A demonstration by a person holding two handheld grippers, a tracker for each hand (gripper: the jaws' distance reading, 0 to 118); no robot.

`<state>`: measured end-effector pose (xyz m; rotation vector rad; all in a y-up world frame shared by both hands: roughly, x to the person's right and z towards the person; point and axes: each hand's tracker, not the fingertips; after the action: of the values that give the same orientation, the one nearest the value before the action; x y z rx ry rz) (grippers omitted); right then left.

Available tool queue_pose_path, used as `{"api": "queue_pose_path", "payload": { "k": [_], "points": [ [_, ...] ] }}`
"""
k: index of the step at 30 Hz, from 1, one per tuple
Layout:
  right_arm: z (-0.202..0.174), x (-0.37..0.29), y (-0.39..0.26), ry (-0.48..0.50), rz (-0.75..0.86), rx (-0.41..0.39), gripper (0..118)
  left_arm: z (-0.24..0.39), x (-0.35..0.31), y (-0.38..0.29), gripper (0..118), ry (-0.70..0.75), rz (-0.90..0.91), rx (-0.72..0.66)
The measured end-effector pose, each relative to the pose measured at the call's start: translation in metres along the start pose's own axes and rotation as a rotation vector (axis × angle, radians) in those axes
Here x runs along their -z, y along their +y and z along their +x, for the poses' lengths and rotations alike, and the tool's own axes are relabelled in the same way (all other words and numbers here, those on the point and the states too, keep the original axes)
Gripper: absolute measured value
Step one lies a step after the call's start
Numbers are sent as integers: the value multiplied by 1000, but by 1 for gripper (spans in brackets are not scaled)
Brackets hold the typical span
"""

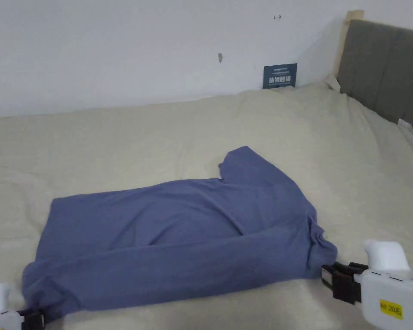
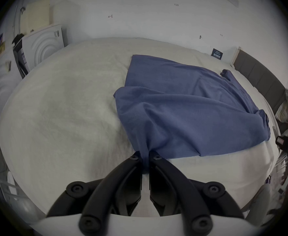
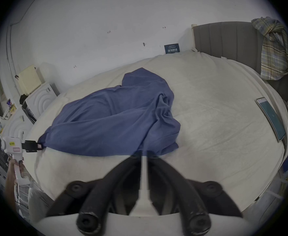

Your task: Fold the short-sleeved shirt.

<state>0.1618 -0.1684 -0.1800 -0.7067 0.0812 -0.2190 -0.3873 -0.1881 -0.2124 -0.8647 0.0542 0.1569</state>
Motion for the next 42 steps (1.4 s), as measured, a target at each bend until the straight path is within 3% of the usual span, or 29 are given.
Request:
{"api": "queue_pose_path", "payload": {
  "k": [1, 2, 5, 12, 13, 15, 16, 18, 20, 26, 32, 41, 42],
  "points": [
    [1, 3, 2, -21, -7, -17, 78, -1, -1, 2, 7, -1, -1, -2],
    [6, 9, 4, -32, -3, -32, 86, -2, -2, 3, 7, -3, 0, -1],
    [15, 27, 15, -59, 4, -45, 86, 1, -14, 5, 7, 15, 8, 14],
    [28, 90, 27, -80, -150, 9, 85, 5, -20, 6, 7, 20, 0, 35],
    [22, 86, 28, -105, -137, -14, 81, 5, -20, 5, 7, 17, -2, 35],
    [9, 81, 29, -100, -121, -33, 28, 7, -20, 3, 7, 19, -11, 45],
    [5, 84, 29, -97, -125, -44, 8, 7, -20, 4, 7, 23, -12, 50],
    [-6, 91, 28, -69, -162, -94, 8, 7, -21, 4, 7, 22, -18, 49],
    [-13, 88, 28, -111, -152, -125, 8, 1, -22, 6, 7, 18, -12, 52],
    [1, 41, 35, -68, -128, -57, 8, -2, -40, 5, 7, 11, -6, 79],
    [26, -16, 27, -13, -111, 62, 8, -1, -72, -11, 7, 46, 7, 143],
    [32, -52, -47, -55, -229, -33, 8, -27, -93, -81, 7, 30, -71, 108],
    [35, -48, -51, -51, -229, -33, 8, -29, -90, -85, 11, 37, -76, 106]
  ]
}}
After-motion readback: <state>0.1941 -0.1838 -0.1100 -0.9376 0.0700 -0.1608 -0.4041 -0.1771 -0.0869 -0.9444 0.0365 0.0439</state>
